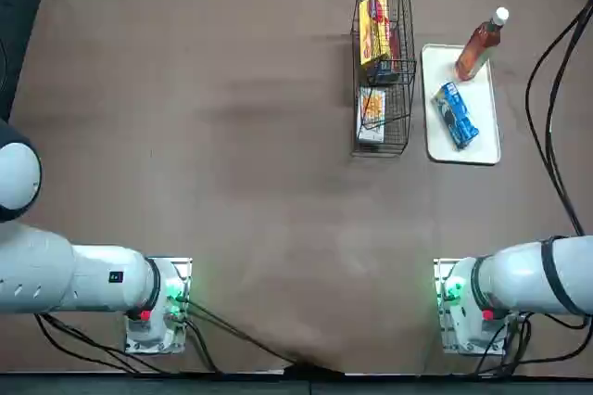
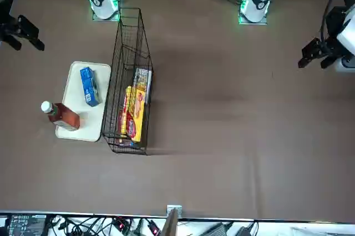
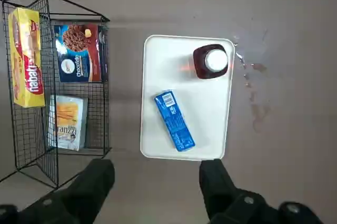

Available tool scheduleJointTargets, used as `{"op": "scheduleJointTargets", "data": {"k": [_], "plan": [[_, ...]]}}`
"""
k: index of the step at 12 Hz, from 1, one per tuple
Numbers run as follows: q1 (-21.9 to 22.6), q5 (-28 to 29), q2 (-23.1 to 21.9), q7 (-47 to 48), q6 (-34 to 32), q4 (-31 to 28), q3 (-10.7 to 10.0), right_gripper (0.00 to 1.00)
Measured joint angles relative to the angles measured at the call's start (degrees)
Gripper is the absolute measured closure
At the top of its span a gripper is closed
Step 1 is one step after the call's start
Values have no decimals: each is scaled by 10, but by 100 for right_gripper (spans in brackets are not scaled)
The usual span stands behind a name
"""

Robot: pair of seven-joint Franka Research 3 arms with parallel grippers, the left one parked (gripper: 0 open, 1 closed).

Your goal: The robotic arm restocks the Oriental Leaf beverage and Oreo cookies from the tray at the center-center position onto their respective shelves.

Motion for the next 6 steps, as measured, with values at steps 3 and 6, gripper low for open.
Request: {"op": "scheduleJointTargets", "data": {"k": [3, 6], "plan": [[0, 0, 1, 0, -2, 0, 0, 0], [-2, 0, 6, -1, -2, 0, 0, 0]]}}
